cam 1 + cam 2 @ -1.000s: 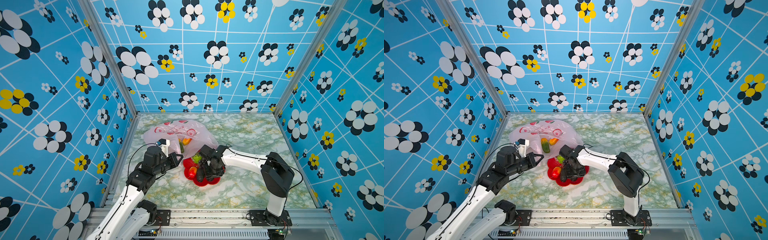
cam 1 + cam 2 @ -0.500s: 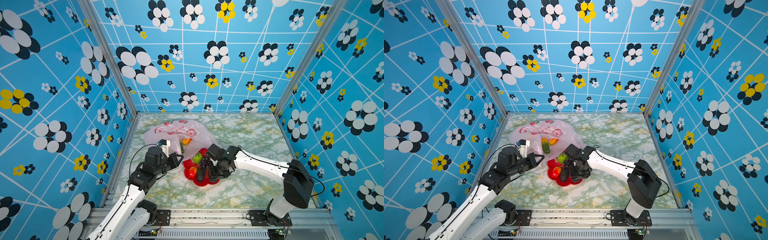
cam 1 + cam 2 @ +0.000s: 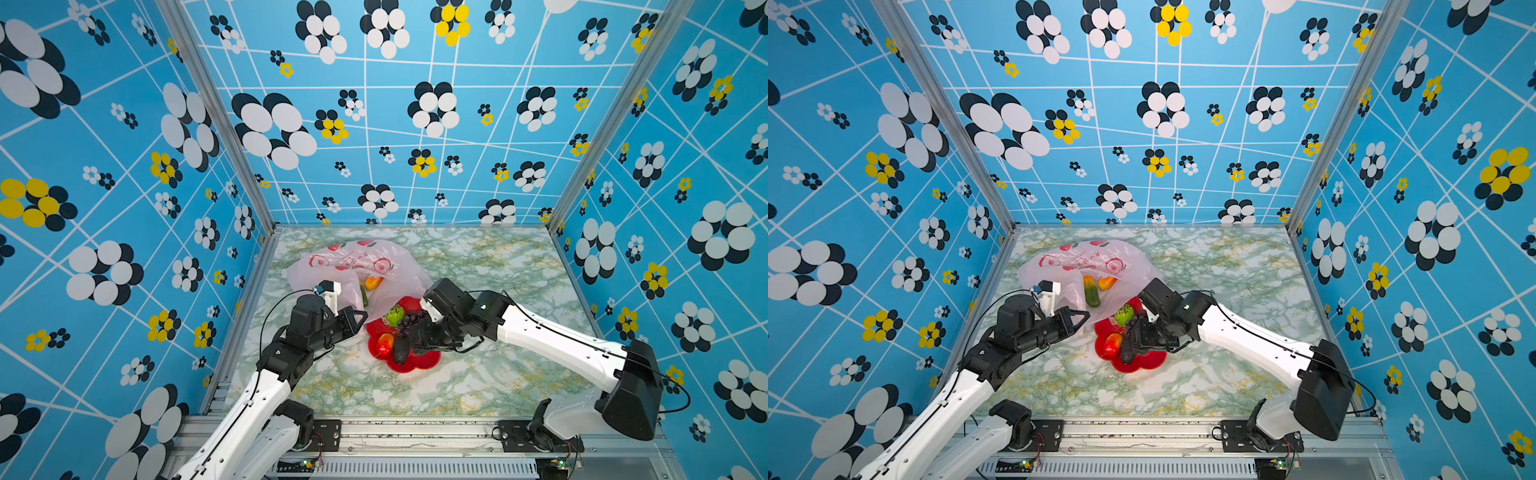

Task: Place the fruits into the plastic bag
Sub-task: Pick up the fruit from the plate, then place the fruit in the plastic bag.

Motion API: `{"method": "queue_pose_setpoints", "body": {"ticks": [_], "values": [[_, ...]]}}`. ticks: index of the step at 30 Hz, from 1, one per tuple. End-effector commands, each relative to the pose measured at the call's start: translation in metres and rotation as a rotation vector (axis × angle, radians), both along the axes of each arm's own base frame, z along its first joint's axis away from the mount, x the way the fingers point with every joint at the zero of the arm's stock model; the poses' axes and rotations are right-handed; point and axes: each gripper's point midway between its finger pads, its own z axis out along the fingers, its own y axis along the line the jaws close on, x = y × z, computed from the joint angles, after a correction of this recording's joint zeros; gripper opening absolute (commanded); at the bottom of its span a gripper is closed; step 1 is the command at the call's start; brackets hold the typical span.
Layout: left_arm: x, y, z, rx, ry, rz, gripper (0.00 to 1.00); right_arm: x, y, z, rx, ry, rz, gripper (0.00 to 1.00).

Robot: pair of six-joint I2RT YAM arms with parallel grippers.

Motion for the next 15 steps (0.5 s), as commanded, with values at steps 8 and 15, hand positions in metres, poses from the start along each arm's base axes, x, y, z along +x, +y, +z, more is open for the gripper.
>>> {"method": "queue_pose_setpoints", "body": {"ticks": [8, 15], "values": [[-0.006, -0.001, 0.012, -0.02, -0.034, -0.007, 0.0, 0.063, 0.099, 0.009, 0.126, 0.05, 0.09, 0.42], [-0.004, -0.003, 0.015, -0.027, -0.033, -0.007, 0.0, 0.093, 0.14, -0.006, 0.224, 0.119, 0.06, 0.43]]}}
